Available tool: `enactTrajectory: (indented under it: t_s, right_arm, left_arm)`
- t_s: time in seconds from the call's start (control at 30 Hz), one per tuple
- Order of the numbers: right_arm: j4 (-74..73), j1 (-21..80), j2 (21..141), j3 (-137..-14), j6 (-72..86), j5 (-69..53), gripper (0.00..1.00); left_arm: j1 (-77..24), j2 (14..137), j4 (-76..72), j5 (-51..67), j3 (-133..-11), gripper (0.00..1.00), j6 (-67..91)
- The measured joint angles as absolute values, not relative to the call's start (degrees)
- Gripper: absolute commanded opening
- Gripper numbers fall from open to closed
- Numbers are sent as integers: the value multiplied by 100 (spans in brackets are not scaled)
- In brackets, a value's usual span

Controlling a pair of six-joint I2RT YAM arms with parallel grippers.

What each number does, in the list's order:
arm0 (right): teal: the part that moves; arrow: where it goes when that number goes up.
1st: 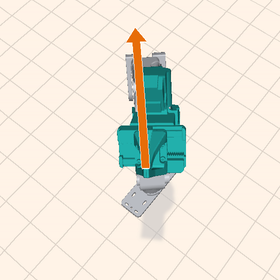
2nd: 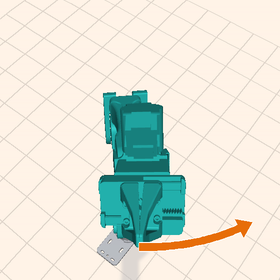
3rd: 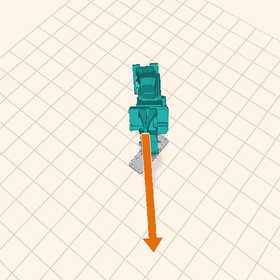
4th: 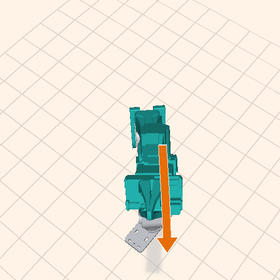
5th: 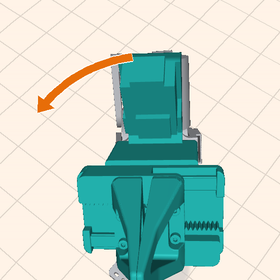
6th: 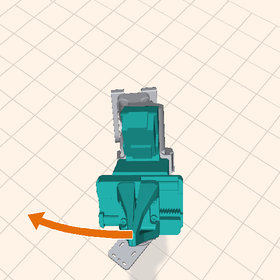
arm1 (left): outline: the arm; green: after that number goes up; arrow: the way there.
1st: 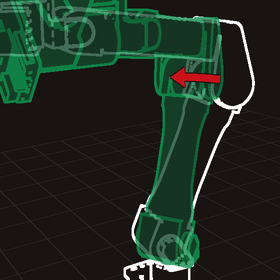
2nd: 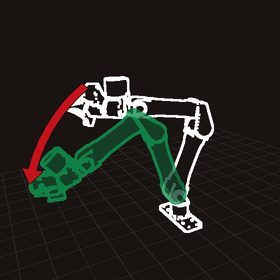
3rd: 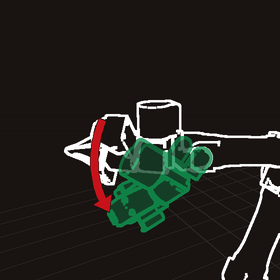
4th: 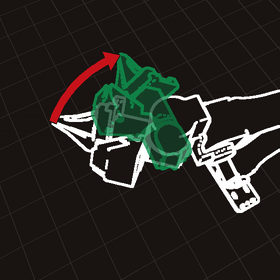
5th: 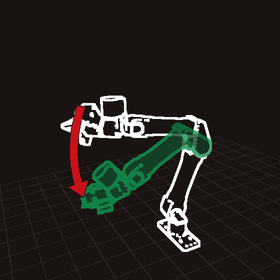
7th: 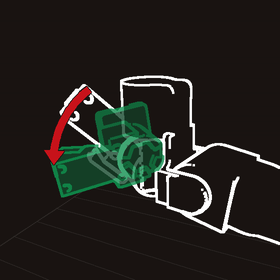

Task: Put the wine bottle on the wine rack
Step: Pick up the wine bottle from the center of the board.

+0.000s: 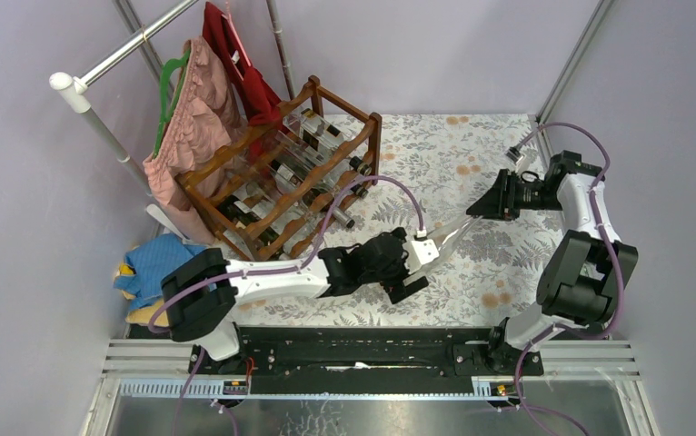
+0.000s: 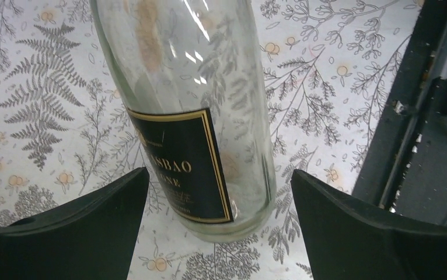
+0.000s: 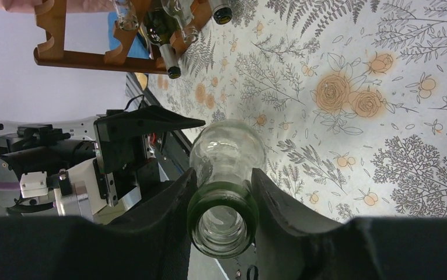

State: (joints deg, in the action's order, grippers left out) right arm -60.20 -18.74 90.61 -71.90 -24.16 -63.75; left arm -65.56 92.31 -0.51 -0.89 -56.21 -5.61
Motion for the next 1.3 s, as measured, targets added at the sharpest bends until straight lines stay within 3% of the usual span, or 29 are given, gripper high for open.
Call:
enactTrajectory:
  t_s: [0.27,0.77,1.03,1.13,1.2,1.23,1.27,1.3]
  right_arm:
    - [-6552,-2049,9557,-7175,-3242,-6663,3]
    - [-6713,-2346,9948,-7037,-3931,-6982,41]
    - [-7135,-2458,10600,-6945,-4644,-7185,41]
    - [-7317,-2486,10798,-6934,-4945,-7253,50]
    - [-7413,-2493,10866,-6884,-5070,-7249,56]
    - [-7463,-2493,10886,-6845,-5118,-7247,58]
    - [-7478,-2493,10899,-6799,-5168,-7207,61]
    - [-7496,-2502,10914,-6777,-5201,-7196,63]
  left_arm:
    - [-6560,9738,-113,-392,-5946,99,-941]
    - [-6322,10193,-93,-99,-6278,99,-1138]
    - [-6128,10339,-204,322,-6219,99,-1122]
    - [-6099,10427,-250,395,-6224,98,-1125]
    - [-6097,10532,-266,388,-6257,87,-1127]
    - [-6095,10597,-266,377,-6278,73,-1125]
    - [-6095,10650,-237,357,-6326,56,-1103]
    - [-6095,10685,-207,336,-6372,29,-1076]
